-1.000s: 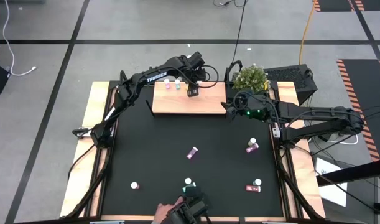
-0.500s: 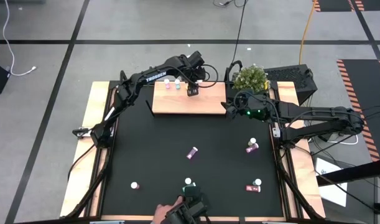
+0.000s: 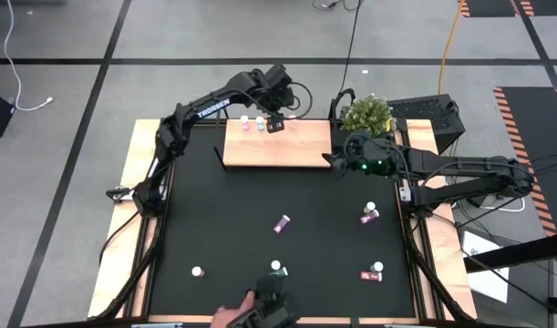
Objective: Pick and place medicine bottles onto shelf by color
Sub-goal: Put the left blue medicine bottle on the shelf aligned with the other blue medicine bottle
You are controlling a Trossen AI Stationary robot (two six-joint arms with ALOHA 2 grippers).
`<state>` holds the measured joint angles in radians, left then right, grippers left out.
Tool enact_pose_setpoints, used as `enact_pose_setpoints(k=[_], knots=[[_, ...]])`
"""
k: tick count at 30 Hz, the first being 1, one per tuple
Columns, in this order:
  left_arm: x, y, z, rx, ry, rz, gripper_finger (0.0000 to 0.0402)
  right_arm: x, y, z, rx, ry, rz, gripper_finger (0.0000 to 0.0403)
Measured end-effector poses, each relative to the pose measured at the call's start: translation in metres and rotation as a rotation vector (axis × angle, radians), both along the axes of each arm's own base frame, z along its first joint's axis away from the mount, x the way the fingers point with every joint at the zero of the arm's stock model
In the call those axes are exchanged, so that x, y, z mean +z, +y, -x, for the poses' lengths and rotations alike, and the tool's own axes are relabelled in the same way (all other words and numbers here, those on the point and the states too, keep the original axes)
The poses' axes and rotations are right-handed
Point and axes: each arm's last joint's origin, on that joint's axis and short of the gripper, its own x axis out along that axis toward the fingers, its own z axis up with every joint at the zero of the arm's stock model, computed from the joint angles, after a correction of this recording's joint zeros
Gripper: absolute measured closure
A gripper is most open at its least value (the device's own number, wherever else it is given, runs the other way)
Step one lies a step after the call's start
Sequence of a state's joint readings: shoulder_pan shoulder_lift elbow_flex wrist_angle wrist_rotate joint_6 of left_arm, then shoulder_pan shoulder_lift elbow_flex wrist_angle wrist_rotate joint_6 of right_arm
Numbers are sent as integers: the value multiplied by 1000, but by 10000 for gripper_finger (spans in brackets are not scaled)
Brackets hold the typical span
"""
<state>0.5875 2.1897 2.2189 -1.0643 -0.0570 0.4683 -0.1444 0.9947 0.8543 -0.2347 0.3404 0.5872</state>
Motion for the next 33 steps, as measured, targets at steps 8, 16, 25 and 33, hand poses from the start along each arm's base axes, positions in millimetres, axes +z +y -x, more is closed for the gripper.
enact_pose_setpoints(k=[8, 16, 25, 33], knots=[[64, -30, 42, 268, -116, 102, 146, 3, 4, -3, 166, -19, -5, 166], [96, -92, 79, 361, 19, 245, 147, -7, 11, -16, 216, 0, -62, 166], [111, -176, 115, 283, -20, 296, 147, -40, 39, -63, 278, -23, -176, 166], [72, -235, 166, 320, 21, 383, 147, -60, 63, -90, 280, -107, -218, 174]])
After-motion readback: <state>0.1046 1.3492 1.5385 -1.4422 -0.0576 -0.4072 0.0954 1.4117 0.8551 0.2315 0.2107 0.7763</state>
